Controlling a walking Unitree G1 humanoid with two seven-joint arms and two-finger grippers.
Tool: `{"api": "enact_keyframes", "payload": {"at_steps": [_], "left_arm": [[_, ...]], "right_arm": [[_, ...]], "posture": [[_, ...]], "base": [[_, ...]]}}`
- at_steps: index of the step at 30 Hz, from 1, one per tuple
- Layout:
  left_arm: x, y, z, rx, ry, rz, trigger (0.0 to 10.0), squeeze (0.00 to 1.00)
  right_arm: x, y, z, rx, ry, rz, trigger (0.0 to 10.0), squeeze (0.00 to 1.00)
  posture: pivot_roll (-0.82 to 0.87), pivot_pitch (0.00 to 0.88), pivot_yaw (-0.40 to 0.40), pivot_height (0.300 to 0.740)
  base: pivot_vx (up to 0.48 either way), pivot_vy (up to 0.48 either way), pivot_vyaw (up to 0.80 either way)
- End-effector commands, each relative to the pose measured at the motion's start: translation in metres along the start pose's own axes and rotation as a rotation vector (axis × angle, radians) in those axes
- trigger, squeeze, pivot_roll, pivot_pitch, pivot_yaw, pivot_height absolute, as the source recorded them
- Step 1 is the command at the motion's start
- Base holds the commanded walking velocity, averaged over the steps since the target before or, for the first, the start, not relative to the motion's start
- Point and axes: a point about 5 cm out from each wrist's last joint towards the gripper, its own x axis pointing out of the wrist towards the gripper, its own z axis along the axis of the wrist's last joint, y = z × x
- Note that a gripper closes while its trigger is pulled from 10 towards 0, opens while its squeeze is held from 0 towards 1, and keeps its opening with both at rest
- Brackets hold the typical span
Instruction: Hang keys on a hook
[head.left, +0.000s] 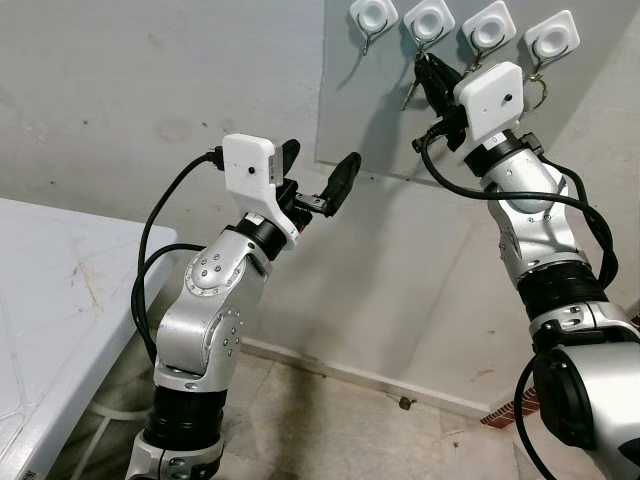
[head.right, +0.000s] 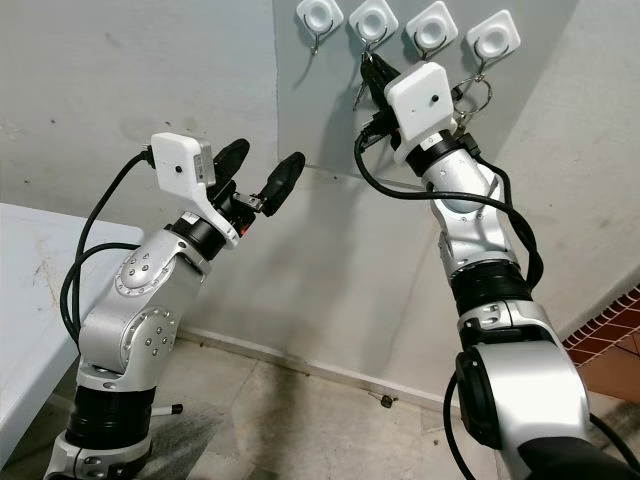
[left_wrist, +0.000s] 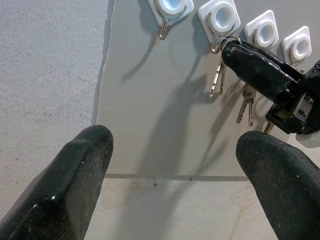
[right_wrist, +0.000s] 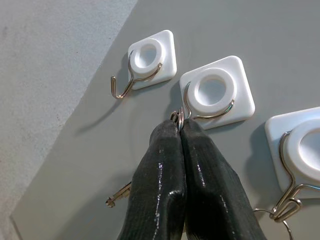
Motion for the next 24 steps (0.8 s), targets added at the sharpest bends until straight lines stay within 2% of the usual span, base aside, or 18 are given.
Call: {"api": "enact_keyframes", "payload": {"at_steps": [1, 9, 24], "left_arm": [[0.0015, -0.0041, 0.0059, 0.001, -0.016, -0.022, 10.0, 0.00], [0.0014, -0.0041, 0.0062, -0.005, -0.016, -0.020, 10.0, 0.00], [0.0009, -0.0039, 0.0063, -0.020, -0.017, -0.014, 10.0, 0.00]], "right_arm": [[0.0046, -0.0009, 0.0068, -0.043, -0.024, 0.026, 10.0, 0.00], [0.0072, -0.0019, 0.0080, -0.087, -0.022, 0.034, 10.0, 0.00], [0.0116, -0.0022, 0.0130, -0.314, -0.021, 0.112, 10.0, 0.00]], "posture": [[0.03, 0.070, -0.035, 0.740], [0.03, 0.074, -0.034, 0.740], [0.03, 0.078, -0.036, 0.740]], "base": [[0.000, 0.000, 0.00], [0.000, 0.000, 0.00], [0.000, 0.000, 0.00]]}}
